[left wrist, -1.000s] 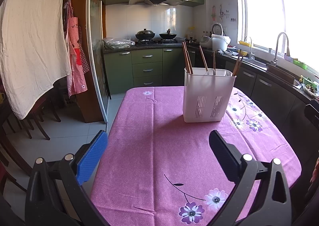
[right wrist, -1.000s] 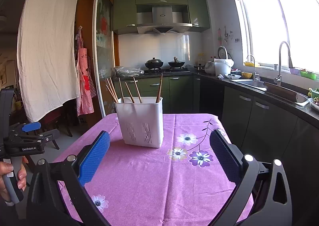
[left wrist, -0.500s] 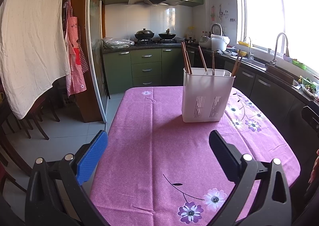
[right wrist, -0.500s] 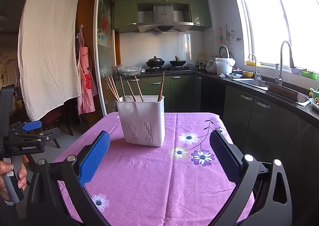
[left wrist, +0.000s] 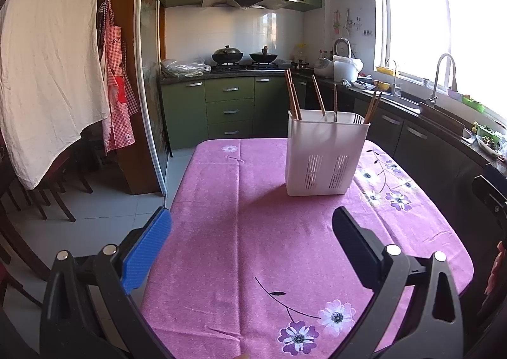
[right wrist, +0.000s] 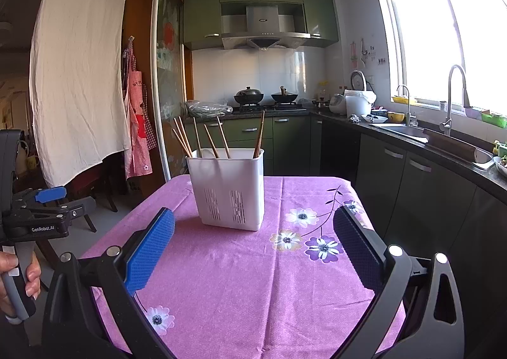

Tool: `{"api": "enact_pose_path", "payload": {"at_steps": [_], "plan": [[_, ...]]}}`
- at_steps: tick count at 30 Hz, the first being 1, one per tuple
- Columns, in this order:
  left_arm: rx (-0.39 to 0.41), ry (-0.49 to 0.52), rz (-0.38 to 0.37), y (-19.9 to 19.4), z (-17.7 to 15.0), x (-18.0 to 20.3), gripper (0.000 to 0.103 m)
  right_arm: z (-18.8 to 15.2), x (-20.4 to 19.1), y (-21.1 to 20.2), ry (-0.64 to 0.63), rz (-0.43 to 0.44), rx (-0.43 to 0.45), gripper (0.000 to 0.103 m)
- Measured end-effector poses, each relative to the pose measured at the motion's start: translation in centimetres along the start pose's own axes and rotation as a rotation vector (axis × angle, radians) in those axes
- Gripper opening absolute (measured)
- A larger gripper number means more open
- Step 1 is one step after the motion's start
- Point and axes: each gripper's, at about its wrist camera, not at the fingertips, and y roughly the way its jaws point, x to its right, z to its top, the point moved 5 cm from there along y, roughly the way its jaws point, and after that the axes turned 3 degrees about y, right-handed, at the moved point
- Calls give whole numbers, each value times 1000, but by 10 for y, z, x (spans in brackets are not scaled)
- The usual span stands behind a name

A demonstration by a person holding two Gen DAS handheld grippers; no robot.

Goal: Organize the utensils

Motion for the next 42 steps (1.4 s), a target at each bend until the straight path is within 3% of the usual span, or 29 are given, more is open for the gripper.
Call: {"api": "enact_pose_path", "payload": {"at_steps": [31, 42], "plan": [[-7, 10, -5, 0, 3, -1, 96, -6, 1, 8, -8, 5, -24, 98], [-34, 1, -52, 6, 2, 2, 96, -6, 1, 11, -10, 5, -33, 98]]}}
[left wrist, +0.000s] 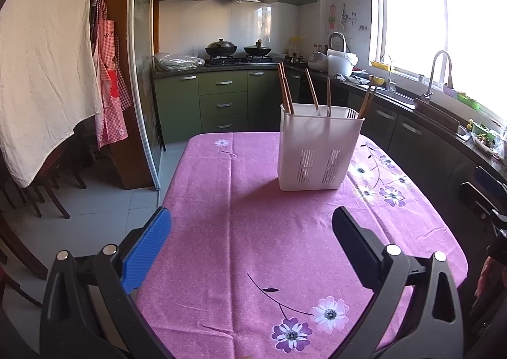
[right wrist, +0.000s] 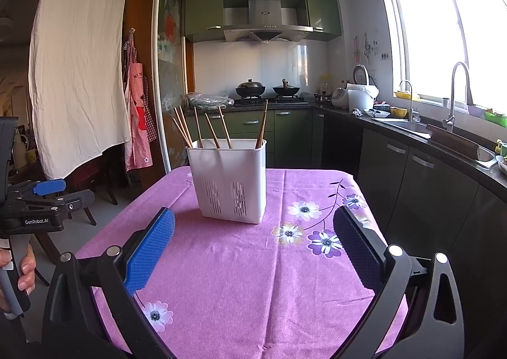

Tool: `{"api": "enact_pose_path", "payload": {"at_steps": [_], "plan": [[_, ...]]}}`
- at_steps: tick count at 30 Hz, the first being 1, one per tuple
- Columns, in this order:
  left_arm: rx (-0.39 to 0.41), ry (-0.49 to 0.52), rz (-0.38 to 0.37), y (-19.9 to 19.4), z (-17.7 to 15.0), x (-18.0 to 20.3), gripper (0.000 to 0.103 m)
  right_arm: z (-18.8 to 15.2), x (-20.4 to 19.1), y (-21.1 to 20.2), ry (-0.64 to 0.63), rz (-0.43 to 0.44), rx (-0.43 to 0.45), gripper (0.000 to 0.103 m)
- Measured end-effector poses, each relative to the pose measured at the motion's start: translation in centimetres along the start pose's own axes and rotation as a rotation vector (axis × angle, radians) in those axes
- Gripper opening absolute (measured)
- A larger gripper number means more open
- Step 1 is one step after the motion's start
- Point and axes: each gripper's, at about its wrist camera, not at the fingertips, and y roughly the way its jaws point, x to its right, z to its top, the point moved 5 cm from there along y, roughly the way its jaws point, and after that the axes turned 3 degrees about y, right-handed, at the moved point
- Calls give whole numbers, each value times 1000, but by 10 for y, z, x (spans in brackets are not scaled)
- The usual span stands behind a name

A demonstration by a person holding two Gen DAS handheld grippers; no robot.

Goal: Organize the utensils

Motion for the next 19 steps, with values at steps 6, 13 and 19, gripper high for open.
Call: {"api": "enact_pose_path", "payload": {"at_steps": [6, 13, 19], "plan": [[33, 36, -70, 1, 1, 10, 96, -2, 0, 2, 0, 1, -10, 98], [17, 17, -1, 11, 2, 0, 96, -3, 1, 6, 1, 3, -20, 98], [-10, -16, 22, 40, 6, -15, 96, -4, 9, 20, 12, -7, -39, 98]]}}
